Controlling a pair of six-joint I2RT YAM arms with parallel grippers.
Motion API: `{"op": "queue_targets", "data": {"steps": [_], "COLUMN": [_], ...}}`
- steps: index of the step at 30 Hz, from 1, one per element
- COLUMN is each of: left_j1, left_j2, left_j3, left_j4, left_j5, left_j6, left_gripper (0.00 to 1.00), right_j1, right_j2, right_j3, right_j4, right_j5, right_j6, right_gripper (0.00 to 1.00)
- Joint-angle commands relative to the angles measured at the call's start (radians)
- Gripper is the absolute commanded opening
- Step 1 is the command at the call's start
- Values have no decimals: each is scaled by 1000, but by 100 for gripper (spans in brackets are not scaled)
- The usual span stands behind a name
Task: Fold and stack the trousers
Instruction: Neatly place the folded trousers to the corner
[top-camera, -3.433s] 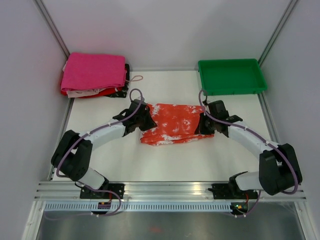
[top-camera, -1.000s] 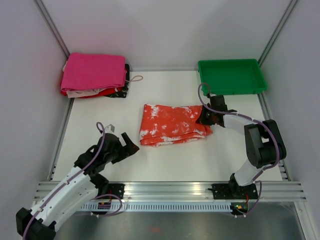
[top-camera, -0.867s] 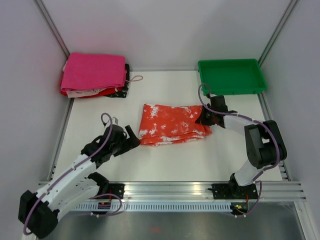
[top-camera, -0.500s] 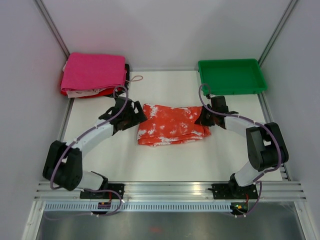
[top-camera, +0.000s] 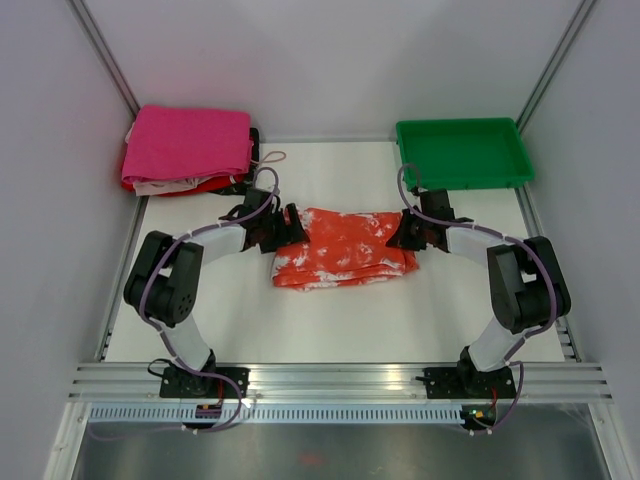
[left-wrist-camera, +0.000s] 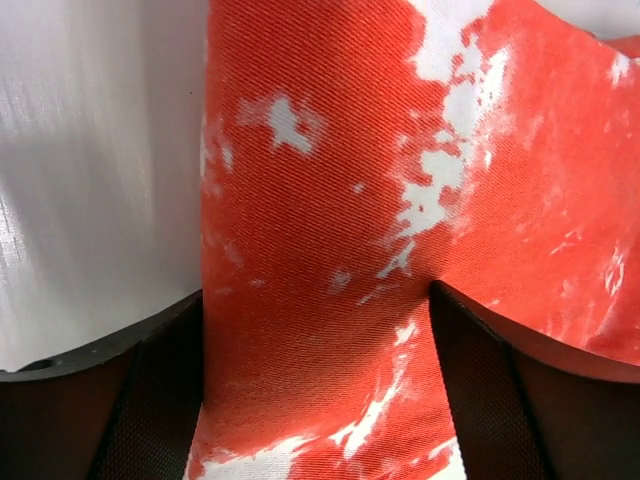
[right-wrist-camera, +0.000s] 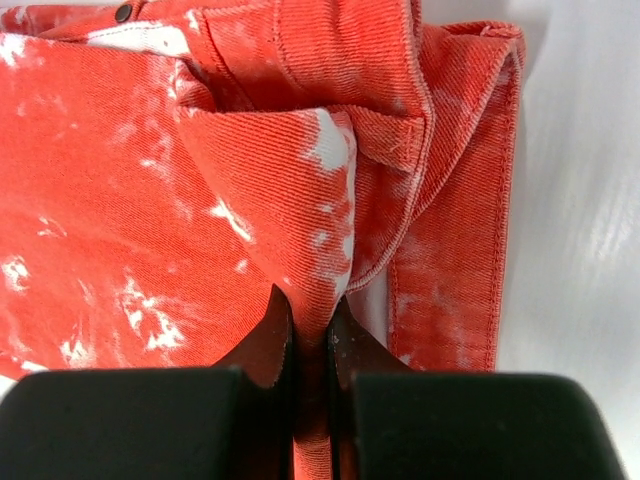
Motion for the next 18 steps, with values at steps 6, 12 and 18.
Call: {"op": "queue_targets", "data": {"steps": [6,12,18], "left_j1": [-6,7,131], "left_j2": [57,-35,-172], "left_j3": [23,72,133], "left_j4": [35,-87,-118], "left_j5": [75,-67,-119], "left_j6": [32,56,116], "left_gripper": [32,2,2], "right_j1": [18,32,113], "right_j2": [69,26,54], "right_j3": [57,31,146], "right_j4": [39,103,209], "right_j5": [-86,-83,-105], "right_j6": [38,69,118], "right_gripper": [0,0,0]}}
